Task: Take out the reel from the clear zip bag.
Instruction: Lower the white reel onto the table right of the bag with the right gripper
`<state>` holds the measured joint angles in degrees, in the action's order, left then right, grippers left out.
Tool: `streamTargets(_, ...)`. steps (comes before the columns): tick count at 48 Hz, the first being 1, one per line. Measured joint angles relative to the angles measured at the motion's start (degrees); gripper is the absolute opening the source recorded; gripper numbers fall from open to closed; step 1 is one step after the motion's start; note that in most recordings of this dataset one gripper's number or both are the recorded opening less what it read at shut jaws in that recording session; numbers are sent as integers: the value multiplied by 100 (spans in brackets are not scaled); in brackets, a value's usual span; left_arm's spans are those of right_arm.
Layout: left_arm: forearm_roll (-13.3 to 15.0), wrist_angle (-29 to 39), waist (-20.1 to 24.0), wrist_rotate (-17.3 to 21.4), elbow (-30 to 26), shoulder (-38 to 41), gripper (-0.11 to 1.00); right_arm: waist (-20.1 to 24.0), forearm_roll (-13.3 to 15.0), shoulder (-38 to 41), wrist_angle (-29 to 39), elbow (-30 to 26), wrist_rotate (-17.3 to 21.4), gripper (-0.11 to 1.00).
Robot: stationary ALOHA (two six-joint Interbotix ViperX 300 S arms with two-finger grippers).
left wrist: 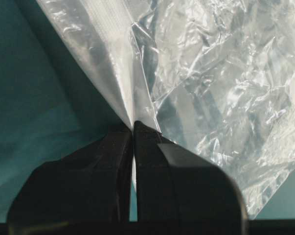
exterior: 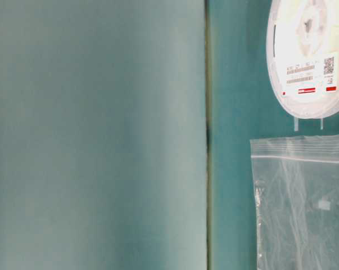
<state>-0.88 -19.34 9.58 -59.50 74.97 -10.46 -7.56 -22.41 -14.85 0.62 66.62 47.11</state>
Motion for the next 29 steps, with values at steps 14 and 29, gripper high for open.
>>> streamTargets(14, 0, -9, 0, 88, -35, 18, -1, 0, 0, 0, -18, -9, 0, 88)
streamTargets(29, 9, 0, 0, 334, -44, -18, 5, 0, 9, 0, -18, -44, 0, 88)
